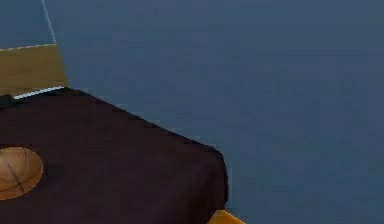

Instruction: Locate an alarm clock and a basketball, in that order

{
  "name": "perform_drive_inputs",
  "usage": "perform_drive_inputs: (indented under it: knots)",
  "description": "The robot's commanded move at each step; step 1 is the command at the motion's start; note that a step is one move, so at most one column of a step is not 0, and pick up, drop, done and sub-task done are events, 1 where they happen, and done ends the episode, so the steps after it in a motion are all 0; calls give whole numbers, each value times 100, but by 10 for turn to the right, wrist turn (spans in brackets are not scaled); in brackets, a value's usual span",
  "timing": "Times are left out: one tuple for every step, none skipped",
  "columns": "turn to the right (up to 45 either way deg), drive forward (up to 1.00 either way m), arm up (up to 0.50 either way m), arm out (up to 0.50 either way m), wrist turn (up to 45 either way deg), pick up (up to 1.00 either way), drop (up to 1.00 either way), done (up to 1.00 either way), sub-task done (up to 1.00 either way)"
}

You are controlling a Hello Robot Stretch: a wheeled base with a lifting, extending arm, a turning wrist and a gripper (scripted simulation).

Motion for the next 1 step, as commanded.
perform_drive_inputs:
  knots:
    - [-450,0,0,0,0,0,0,0,0]
